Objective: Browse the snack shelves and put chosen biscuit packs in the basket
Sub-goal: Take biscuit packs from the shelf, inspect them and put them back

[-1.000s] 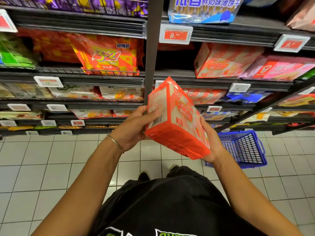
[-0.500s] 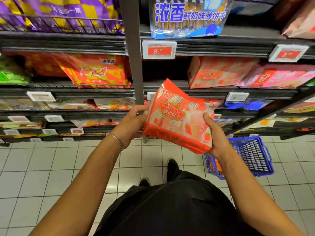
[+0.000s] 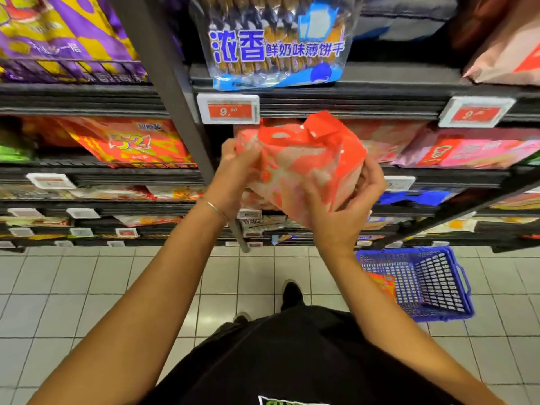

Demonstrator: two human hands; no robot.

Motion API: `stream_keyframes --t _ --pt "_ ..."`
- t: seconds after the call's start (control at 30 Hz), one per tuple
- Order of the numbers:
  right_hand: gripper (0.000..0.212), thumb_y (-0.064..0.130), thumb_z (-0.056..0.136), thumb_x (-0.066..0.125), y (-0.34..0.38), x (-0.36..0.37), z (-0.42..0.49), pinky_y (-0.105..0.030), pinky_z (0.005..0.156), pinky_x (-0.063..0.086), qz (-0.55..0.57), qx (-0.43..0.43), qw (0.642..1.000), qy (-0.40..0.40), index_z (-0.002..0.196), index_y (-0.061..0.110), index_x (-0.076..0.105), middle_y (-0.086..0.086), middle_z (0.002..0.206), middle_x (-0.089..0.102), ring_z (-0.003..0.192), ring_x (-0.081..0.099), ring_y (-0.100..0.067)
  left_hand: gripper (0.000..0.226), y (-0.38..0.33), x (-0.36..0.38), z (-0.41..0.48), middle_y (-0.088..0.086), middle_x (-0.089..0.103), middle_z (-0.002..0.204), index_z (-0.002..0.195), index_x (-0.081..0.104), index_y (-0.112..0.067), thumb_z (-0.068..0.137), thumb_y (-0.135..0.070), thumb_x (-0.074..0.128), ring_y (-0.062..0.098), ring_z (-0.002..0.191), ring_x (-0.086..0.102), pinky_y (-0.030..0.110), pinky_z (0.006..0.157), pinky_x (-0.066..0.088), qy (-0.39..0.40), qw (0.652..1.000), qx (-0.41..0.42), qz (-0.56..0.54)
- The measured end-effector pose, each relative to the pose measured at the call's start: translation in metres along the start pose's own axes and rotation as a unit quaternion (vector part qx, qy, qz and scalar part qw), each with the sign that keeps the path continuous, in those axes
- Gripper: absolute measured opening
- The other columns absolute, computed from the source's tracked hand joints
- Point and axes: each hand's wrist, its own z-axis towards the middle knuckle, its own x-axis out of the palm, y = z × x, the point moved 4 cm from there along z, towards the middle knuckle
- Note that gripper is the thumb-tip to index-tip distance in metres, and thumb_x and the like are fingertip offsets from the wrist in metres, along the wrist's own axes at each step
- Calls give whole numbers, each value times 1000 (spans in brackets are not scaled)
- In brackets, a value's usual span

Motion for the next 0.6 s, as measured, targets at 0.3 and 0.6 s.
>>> stream_keyframes --t 0.3,0.6 --pt "106 40 77 91 -8 25 8 -45 117 42 -54 35 993 96 157 10 28 -6 158 41 148 40 -19 109 -14 -3 19 -4 69 116 150 27 -11 67 -55 81 0 99 71 28 84 56 -67 997 28 -34" --pt "89 21 85 83 -10 49 16 -21 101 42 -101 7 989 111 158 5 35 -13 134 40 120 44 -19 95 -2 33 -9 1 54 149 152 31 -25 79 -80 56 17 134 55 45 108 46 -111 991 -26 67"
